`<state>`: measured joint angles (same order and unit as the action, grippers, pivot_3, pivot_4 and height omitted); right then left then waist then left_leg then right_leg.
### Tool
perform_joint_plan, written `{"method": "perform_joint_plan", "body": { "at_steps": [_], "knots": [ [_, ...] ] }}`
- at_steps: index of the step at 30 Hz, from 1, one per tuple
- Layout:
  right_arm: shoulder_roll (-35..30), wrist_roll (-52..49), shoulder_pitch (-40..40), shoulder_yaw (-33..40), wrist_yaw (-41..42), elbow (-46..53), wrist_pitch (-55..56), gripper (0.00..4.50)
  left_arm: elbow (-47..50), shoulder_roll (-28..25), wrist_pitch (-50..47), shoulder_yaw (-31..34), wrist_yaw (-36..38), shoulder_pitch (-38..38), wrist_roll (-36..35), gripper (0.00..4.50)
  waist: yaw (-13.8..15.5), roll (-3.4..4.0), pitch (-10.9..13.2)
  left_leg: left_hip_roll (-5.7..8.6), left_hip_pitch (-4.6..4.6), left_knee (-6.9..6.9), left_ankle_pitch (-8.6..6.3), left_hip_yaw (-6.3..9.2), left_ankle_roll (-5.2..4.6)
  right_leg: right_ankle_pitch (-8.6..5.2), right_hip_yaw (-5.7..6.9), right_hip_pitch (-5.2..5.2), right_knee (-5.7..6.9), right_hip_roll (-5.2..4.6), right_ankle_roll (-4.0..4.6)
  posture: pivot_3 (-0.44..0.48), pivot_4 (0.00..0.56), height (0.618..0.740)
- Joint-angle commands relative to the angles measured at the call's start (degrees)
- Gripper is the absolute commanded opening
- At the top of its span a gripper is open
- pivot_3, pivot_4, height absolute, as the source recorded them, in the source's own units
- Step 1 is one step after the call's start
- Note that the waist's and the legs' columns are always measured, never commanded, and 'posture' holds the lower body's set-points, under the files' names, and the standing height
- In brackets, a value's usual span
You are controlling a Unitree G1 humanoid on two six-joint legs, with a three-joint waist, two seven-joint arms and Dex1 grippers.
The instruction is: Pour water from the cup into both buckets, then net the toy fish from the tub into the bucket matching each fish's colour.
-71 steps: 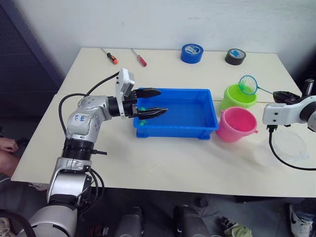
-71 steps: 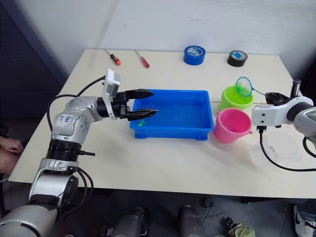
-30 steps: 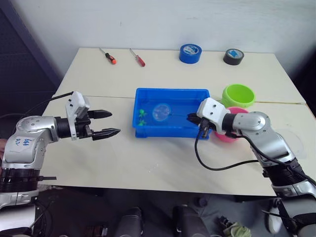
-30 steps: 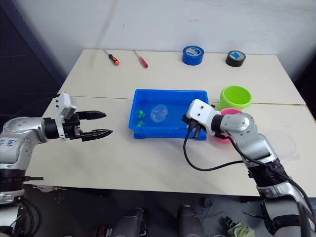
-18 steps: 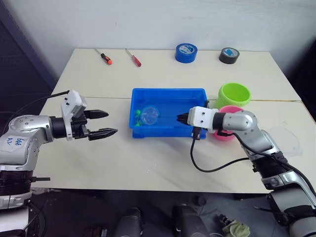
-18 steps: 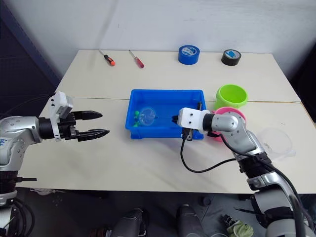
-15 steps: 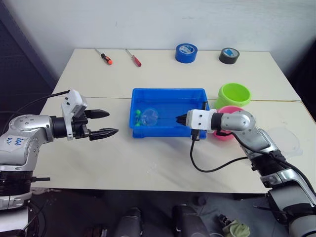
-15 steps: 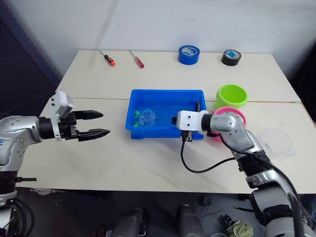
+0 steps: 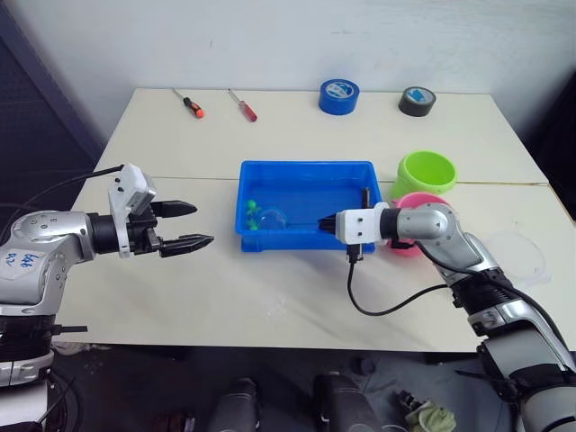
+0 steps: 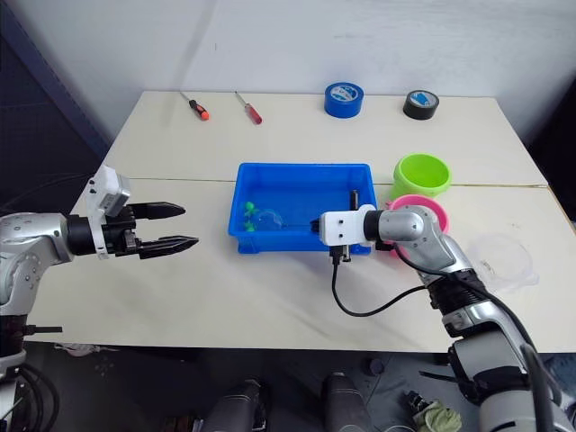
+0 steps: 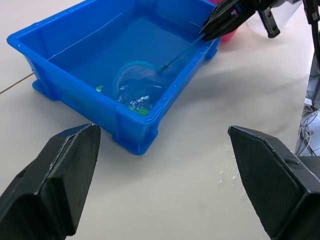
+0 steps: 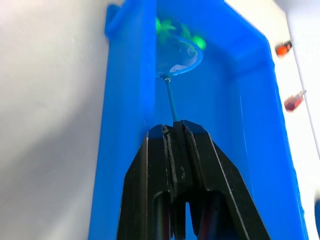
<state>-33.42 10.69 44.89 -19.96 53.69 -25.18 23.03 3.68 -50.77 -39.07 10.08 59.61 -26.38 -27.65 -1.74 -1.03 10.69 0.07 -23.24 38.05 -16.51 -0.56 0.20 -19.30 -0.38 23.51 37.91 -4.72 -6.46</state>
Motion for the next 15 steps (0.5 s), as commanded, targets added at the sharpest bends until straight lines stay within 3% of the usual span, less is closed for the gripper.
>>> {"method": "perform_joint_plan", "body": {
  "at_steps": [1,5,9,15],
  "knots": [
    [0.4,-1.1,1.4,1.5,0.2,-1.3,0.4,0.00,-0.3,-0.5,0.7,-0.1,0.2,-1.9,-0.3,4.45,0.0,0.00,0.0,0.00,0.00,0.00,0.00,0.00,0.00,0.00,0.00,-0.01,-0.01,0.00,0.00,0.000,0.150,0.740],
    [2.0,-4.5,1.9,4.0,0.4,-0.7,-5.2,0.00,-1.6,0.4,1.1,-0.9,0.2,-3.4,-0.1,4.45,0.0,0.00,0.0,-0.01,0.00,0.00,0.00,0.01,0.01,0.00,0.00,-0.01,0.03,0.01,0.00,0.000,0.150,0.740],
    [0.3,0.1,3.0,4.0,-3.4,-3.2,-3.2,0.00,-1.6,1.0,1.4,-1.5,0.0,-3.4,-0.3,4.45,0.0,0.00,0.0,-0.01,0.00,0.00,0.00,0.00,0.01,0.00,-0.01,0.00,0.07,0.00,0.00,0.000,0.150,0.740],
    [-0.9,-2.7,2.8,7.0,-3.0,-1.6,-4.9,0.00,-1.4,1.5,2.1,-1.7,0.2,-2.8,-0.3,4.45,0.0,0.00,0.0,-0.01,0.00,-0.01,0.00,0.00,0.01,0.00,-0.01,0.00,0.03,0.01,0.00,0.000,0.150,0.740]
  ]
}}
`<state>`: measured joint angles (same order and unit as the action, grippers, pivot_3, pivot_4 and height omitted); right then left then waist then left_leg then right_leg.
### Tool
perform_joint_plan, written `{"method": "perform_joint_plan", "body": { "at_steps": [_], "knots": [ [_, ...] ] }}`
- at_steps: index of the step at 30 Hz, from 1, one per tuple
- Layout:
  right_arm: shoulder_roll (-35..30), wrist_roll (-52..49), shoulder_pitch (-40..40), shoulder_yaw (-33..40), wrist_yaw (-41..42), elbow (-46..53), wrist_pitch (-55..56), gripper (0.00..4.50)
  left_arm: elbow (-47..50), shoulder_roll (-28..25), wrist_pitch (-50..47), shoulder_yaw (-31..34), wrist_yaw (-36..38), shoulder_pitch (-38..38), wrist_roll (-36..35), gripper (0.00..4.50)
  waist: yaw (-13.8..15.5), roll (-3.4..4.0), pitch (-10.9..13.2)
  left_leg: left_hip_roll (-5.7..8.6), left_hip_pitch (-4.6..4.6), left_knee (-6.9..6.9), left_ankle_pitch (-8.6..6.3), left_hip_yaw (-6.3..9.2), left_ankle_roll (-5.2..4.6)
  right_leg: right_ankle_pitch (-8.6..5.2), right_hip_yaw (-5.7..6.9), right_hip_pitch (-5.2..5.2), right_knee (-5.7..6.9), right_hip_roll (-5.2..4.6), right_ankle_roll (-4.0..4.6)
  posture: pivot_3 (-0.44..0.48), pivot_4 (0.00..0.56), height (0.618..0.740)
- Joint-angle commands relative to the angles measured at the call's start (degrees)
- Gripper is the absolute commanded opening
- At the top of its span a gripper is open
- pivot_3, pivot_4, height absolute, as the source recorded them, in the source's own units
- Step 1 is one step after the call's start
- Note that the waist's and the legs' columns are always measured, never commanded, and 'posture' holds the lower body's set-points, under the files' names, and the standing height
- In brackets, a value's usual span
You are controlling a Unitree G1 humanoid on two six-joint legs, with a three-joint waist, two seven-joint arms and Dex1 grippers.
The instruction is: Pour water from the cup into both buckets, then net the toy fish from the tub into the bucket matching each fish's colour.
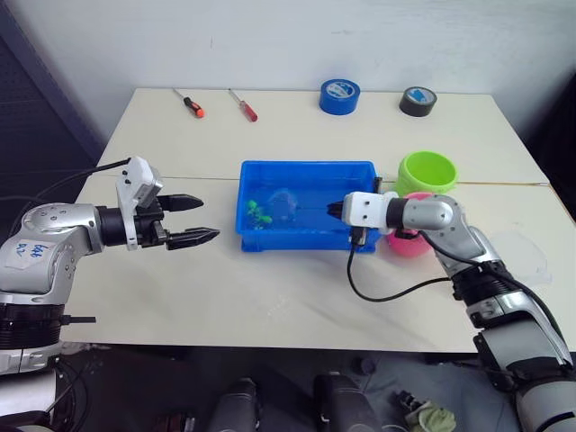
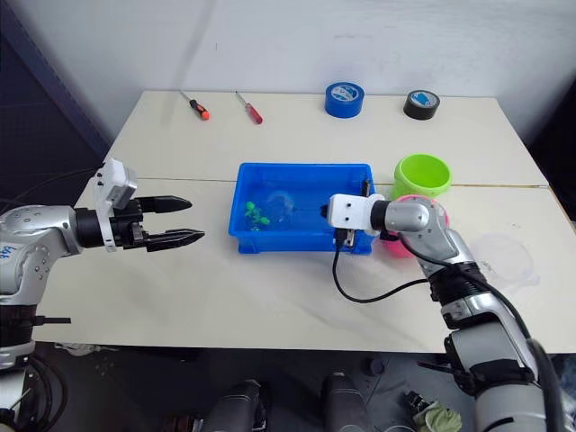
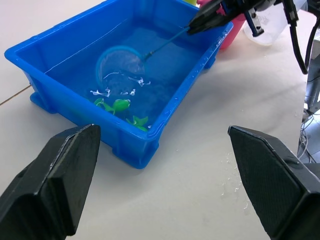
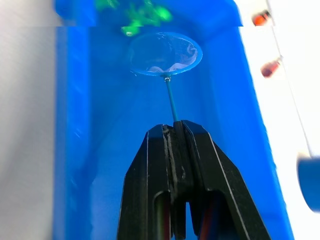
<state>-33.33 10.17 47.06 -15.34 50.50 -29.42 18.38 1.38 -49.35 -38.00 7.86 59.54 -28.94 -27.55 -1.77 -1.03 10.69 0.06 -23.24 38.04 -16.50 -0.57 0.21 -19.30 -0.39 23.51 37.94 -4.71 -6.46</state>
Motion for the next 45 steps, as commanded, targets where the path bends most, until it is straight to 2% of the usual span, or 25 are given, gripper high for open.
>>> {"method": "perform_joint_plan", "body": {
  "at_steps": [1,5,13,22,27,33,39,43,45],
  "knots": [
    [-0.8,-3.0,0.1,2.7,0.7,3.7,-0.4,0.00,1.0,0.0,1.2,0.5,0.3,0.0,-0.4,4.45,0.0,0.00,0.0,0.00,0.00,0.00,0.00,-0.01,0.00,0.00,0.00,0.00,0.01,0.00,0.00,0.000,0.150,0.740],
    [0.3,-3.6,-0.4,3.8,-1.0,6.9,-3.9,0.00,1.4,0.1,1.3,0.8,-0.1,0.5,-0.5,4.45,0.0,0.00,0.0,-0.03,0.00,0.00,0.00,-0.01,0.00,0.00,0.00,0.00,0.03,0.01,0.00,0.000,0.150,0.740],
    [1.4,-6.5,-5.0,2.0,3.4,15.6,-9.7,0.00,1.3,0.4,1.4,0.7,-0.2,0.2,-0.5,4.45,0.1,0.00,0.0,-0.02,0.00,0.00,-0.01,0.01,0.00,0.00,0.01,-0.02,0.02,0.00,0.00,0.000,0.150,0.740],
    [1.1,3.1,-3.2,-2.5,-1.1,7.6,-1.2,0.00,1.4,-0.8,3.4,-0.4,1.5,1.5,1.2,4.45,0.0,0.00,0.0,0.00,0.00,0.00,-0.01,-0.02,0.00,0.00,0.00,0.00,0.01,0.01,0.00,0.000,0.150,0.740],
    [2.2,2.3,-2.7,-2.6,0.2,5.5,-0.2,0.00,1.4,-0.9,3.0,0.3,1.3,1.4,0.7,4.45,0.0,0.00,0.0,-0.01,0.00,0.00,-0.01,-0.02,0.00,0.00,-0.01,0.01,0.01,0.01,0.00,0.000,0.150,0.740],
    [4.0,-1.8,-2.7,-2.8,5.5,5.8,-0.5,0.00,1.0,-0.9,2.9,0.6,1.0,1.1,0.4,4.45,0.0,0.00,0.0,-0.02,0.01,0.00,-0.01,-0.01,0.00,0.00,0.00,-0.01,0.02,0.02,0.00,0.000,0.150,0.740],
    [6.0,-6.8,-0.7,-0.8,9.9,5.4,-8.1,0.00,1.2,-0.6,3.0,0.7,0.5,1.2,0.2,4.45,0.0,0.00,0.0,-0.04,0.01,0.00,-0.01,0.00,0.00,0.00,0.01,-0.01,0.04,0.02,0.00,0.000,0.150,0.740],
    [4.9,-2.8,1.5,-1.8,7.4,2.3,-2.9,0.00,1.4,-0.5,3.1,0.9,0.2,1.5,0.0,4.45,-0.1,0.00,0.0,-0.04,0.01,0.00,-0.01,0.00,0.01,0.00,0.01,0.00,0.02,0.01,0.00,0.000,0.150,0.740],
    [5.2,-3.0,1.9,-1.8,7.9,0.9,-3.8,0.00,1.4,-0.4,3.0,0.9,0.1,1.5,-0.1,4.45,0.0,0.00,0.0,-0.03,0.01,0.00,-0.01,0.00,0.01,0.00,0.01,0.00,0.01,0.01,0.00,0.000,0.150,0.740]
  ]
}}
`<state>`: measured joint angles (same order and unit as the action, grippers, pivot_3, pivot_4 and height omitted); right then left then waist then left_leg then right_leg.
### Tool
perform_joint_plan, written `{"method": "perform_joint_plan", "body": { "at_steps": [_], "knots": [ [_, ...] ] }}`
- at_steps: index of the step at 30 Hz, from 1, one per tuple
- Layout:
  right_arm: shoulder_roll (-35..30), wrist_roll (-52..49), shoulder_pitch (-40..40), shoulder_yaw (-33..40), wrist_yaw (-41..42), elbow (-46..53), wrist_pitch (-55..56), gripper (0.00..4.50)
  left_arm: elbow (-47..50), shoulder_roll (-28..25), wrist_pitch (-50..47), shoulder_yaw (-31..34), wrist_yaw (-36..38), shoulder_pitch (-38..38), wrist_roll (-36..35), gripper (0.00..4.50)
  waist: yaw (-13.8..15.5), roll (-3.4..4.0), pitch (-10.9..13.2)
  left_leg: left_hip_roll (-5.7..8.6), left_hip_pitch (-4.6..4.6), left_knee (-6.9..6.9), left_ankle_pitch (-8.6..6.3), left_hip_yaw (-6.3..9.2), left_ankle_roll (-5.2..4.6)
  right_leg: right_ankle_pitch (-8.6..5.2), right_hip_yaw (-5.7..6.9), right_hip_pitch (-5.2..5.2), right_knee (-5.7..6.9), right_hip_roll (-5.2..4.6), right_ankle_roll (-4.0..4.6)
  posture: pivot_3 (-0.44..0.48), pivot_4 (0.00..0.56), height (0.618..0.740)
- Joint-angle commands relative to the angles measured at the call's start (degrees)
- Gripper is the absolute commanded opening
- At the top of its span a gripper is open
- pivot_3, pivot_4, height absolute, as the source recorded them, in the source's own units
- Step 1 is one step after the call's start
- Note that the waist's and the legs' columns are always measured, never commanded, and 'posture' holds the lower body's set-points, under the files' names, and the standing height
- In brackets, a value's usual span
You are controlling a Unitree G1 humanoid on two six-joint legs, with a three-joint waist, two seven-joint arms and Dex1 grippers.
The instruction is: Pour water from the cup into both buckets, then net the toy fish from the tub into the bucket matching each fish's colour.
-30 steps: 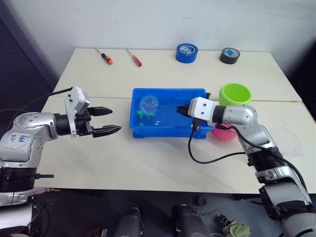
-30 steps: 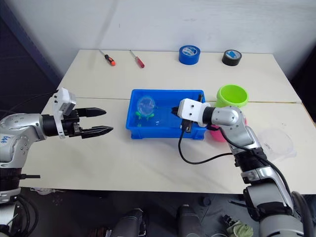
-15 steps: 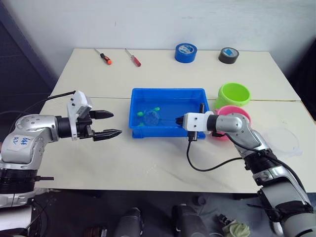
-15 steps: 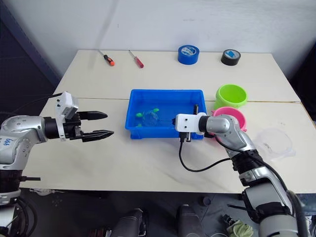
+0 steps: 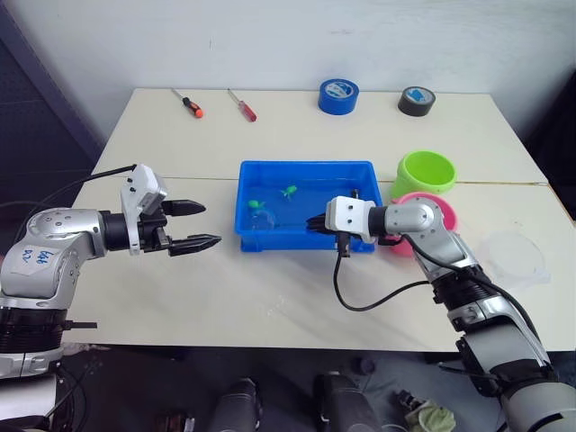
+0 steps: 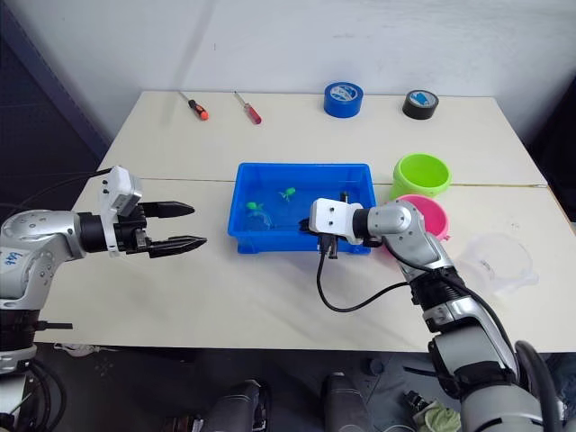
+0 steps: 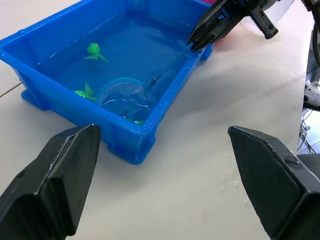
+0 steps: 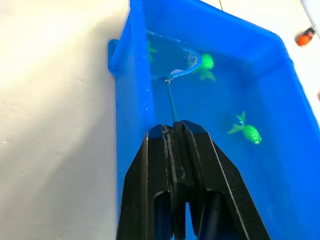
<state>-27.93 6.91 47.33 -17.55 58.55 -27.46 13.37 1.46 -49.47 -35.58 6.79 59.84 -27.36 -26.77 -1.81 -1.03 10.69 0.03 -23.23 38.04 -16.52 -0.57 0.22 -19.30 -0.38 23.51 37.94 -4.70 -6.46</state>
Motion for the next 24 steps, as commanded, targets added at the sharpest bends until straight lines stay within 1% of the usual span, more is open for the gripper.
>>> {"method": "perform_joint_plan", "body": {
  "at_steps": [1,5,9,12,18,20,24],
  "knots": [
    [0.2,-0.3,1.7,0.7,0.2,-1.4,0.4,0.00,1.3,-0.2,0.6,2.0,-0.3,-0.1,-0.9,4.45,0.0,0.00,0.0,0.00,0.00,0.00,0.00,0.00,0.00,0.00,0.00,0.00,-0.02,0.00,0.00,0.000,0.150,0.740],
    [2.7,-6.0,1.8,4.4,0.6,-0.7,-10.4,0.00,1.9,-0.2,0.5,2.1,-0.5,0.3,-1.1,4.45,-0.1,0.00,0.0,-0.02,0.00,-0.01,0.00,-0.01,0.01,0.00,-0.01,0.00,0.03,0.01,0.00,0.000,0.150,0.740],
    [2.7,-6.5,2.3,5.9,-0.6,-1.3,-14.9,0.00,1.9,-0.1,0.5,2.1,-0.8,0.3,-1.0,4.45,0.0,0.00,0.0,-0.01,-0.01,-0.01,0.00,0.01,0.01,0.00,0.00,-0.01,0.03,-0.01,0.00,0.000,0.150,0.740],
    [-0.5,0.1,2.2,2.1,-1.7,-2.4,-3.5,0.00,1.9,-0.2,0.6,2.1,-0.8,0.2,-1.0,4.45,0.0,0.00,0.0,0.01,-0.01,-0.01,0.00,0.00,0.01,0.00,0.00,0.00,0.03,-0.03,0.00,0.000,0.150,0.740],
    [-0.9,4.0,1.9,-0.9,-2.6,-3.3,6.4,0.00,1.7,-0.1,0.6,2.0,-0.9,-0.2,-1.1,4.45,-0.2,0.00,0.0,0.03,0.00,0.00,0.00,-0.02,0.01,0.00,-0.01,0.01,-0.01,-0.01,0.00,0.000,0.150,0.740],
    [0.0,2.9,1.6,-0.8,-1.5,-2.8,6.2,0.00,1.5,-0.1,0.5,2.1,-1.0,-0.4,-1.2,4.45,-0.3,0.00,0.0,-0.03,0.00,-0.02,-0.01,-0.03,0.03,0.00,-0.01,0.02,0.02,0.03,0.00,0.000,0.150,0.740],
    [2.3,-2.1,1.0,1.2,1.7,-1.3,0.1,0.00,1.0,-0.1,0.6,2.1,-1.0,-0.9,-1.1,4.45,-0.4,0.00,0.0,-0.07,0.00,-0.02,-0.01,-0.02,0.04,0.00,-0.01,0.01,0.04,0.05,0.00,0.000,0.150,0.740]
  ]
}}
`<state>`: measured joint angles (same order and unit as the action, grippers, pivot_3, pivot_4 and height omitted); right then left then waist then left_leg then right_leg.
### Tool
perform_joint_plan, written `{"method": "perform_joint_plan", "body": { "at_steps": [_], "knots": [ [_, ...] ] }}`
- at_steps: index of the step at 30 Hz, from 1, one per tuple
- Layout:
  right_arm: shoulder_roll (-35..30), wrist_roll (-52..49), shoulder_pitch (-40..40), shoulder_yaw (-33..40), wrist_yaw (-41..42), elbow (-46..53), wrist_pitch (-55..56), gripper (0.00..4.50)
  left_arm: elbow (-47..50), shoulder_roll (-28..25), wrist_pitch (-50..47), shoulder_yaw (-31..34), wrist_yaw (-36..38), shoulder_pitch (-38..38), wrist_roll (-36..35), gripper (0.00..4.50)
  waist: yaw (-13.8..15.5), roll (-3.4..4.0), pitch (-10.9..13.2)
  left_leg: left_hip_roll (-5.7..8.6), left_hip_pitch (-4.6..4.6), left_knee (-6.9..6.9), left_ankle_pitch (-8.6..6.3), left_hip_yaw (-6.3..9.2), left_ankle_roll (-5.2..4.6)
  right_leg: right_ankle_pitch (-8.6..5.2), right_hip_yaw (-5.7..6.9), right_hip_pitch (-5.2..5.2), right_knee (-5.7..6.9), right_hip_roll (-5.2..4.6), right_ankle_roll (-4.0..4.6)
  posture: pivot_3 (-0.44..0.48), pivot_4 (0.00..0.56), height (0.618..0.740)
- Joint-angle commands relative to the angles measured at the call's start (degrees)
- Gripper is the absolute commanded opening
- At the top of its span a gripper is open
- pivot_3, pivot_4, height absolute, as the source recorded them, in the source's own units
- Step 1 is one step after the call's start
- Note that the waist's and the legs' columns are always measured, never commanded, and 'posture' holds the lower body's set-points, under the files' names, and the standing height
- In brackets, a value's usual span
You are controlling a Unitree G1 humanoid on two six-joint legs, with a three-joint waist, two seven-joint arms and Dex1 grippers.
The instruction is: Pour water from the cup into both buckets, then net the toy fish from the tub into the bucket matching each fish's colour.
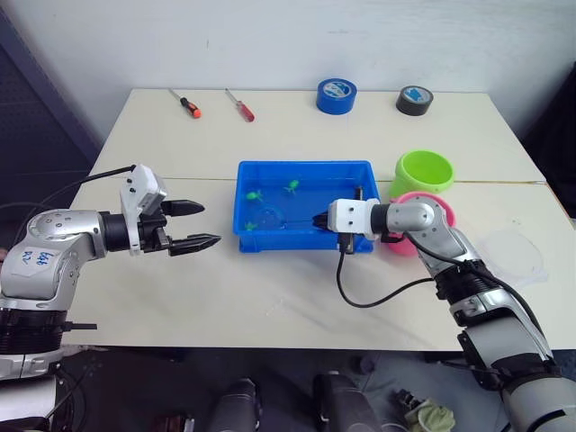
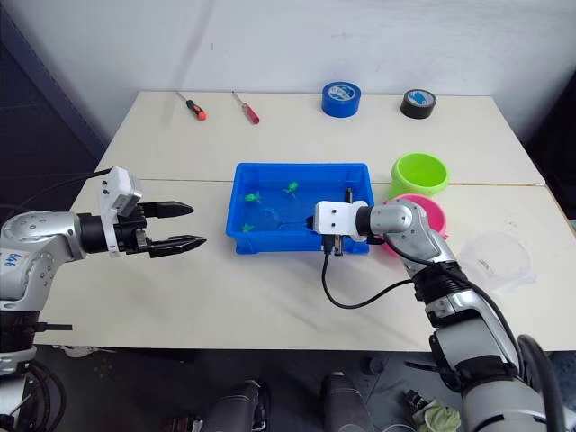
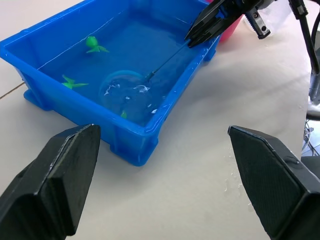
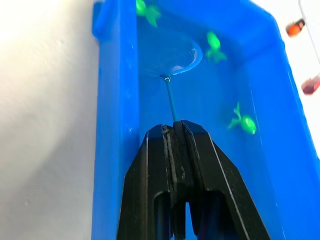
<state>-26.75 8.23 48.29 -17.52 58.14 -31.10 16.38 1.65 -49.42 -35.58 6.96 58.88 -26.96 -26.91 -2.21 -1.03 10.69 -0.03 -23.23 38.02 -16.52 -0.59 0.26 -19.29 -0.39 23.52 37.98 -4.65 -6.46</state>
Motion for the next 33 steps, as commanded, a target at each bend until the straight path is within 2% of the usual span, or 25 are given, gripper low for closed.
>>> {"method": "perform_joint_plan", "body": {
  "at_steps": [1,6,15,19,25,33],
  "knots": [
    [1.6,-4.3,0.3,1.7,2.4,2.2,-4.7,0.00,0.6,-0.2,0.8,1.9,0.0,-1.4,-0.9,4.45,0.0,0.00,0.0,0.00,0.00,0.00,0.00,0.00,0.00,0.00,0.00,0.00,0.00,0.00,0.00,0.000,0.150,0.740],
    [3.1,-9.0,2.3,4.6,4.8,1.1,-14.8,0.00,-0.2,0.0,1.4,2.0,-0.1,-1.8,-0.6,4.45,-0.2,0.00,0.0,-0.02,0.00,0.00,0.00,0.01,0.01,0.00,0.00,-0.01,0.01,-0.01,0.00,0.000,0.150,0.740],
    [2.3,-8.4,5.5,4.8,5.4,-1.8,-16.8,0.00,-1.0,0.5,2.4,1.9,-0.6,-2.0,-0.5,4.45,-0.5,0.00,0.0,0.00,0.00,-0.01,0.00,0.02,0.01,0.00,0.01,0.00,0.00,-0.02,0.00,0.000,0.150,0.740],
    [1.0,-5.6,7.4,4.1,3.2,-5.0,-14.0,0.00,-0.9,1.0,2.7,1.9,-1.0,-2.0,-0.5,4.45,-0.5,0.00,0.0,0.02,-0.01,-0.01,0.00,0.02,0.01,0.00,0.01,0.01,0.00,-0.04,0.00,0.000,0.150,0.740],
    [-1.7,0.7,7.4,0.2,1.7,-7.1,-1.0,0.00,-1.0,0.8,3.0,2.2,-0.7,-1.5,-0.5,4.45,-0.5,0.00,0.0,0.05,-0.01,-0.01,-0.01,0.02,0.01,0.00,0.01,0.00,-0.03,-0.05,0.00,0.000,0.150,0.740],
    [0.9,-0.2,6.2,-1.0,5.9,-6.4,2.1,0.00,-0.5,0.2,2.9,2.3,0.3,-1.4,-0.5,4.45,-1.0,0.00,0.0,-0.01,-0.01,-0.03,-0.01,0.01,0.02,0.00,0.01,0.01,0.00,0.00,0.00,0.000,0.150,0.740]
  ]
}}
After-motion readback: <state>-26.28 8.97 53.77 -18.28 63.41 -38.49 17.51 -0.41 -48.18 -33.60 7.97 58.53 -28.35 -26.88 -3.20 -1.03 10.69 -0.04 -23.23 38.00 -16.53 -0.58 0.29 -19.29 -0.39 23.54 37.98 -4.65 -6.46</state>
